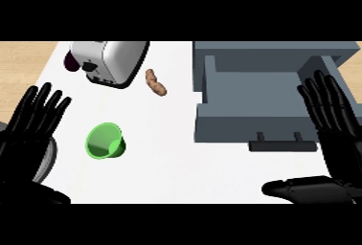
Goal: Pick up the cup, place it into the drawer and close the drawer
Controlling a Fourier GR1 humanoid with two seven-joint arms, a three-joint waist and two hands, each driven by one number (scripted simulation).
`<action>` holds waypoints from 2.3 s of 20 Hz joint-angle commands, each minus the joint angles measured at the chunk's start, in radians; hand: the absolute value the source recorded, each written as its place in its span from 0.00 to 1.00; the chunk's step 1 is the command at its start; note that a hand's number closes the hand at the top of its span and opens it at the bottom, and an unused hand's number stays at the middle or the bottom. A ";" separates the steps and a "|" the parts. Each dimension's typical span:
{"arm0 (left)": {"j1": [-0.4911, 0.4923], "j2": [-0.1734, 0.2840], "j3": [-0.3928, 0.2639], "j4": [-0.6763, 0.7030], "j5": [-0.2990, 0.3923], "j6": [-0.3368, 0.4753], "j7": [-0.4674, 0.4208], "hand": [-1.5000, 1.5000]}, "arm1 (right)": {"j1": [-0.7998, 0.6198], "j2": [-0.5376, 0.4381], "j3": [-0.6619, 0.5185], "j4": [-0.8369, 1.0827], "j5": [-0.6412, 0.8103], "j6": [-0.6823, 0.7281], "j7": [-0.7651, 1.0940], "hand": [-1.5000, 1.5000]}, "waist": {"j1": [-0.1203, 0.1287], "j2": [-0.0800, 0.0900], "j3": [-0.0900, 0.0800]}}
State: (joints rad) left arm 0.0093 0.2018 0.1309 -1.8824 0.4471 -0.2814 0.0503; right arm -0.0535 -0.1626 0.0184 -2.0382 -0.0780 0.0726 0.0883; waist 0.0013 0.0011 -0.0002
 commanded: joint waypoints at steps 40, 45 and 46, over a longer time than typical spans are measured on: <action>-0.445 0.109 0.127 1.662 -0.481 -0.099 -1.039 0.00 | -0.242 -0.015 -0.101 0.177 -0.026 0.077 0.038 0.00 | -0.022 0.007 -0.003; -0.467 0.086 0.134 1.690 -0.483 -0.061 -1.069 0.00 | -0.185 -0.034 -0.133 0.135 -0.069 0.112 0.027 0.00 | -0.034 0.009 -0.004; -0.468 0.068 0.113 1.682 -0.504 -0.043 -1.079 0.00 | -0.177 -0.029 -0.106 0.153 -0.019 0.104 0.013 0.00 | -0.027 0.008 -0.003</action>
State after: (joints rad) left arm -0.4425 0.2851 0.2497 -0.2309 -0.0419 -0.2966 -0.9264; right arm -0.2750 -0.1932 -0.1011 -1.8755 -0.1204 0.1667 0.1248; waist -0.0248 0.0091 -0.0037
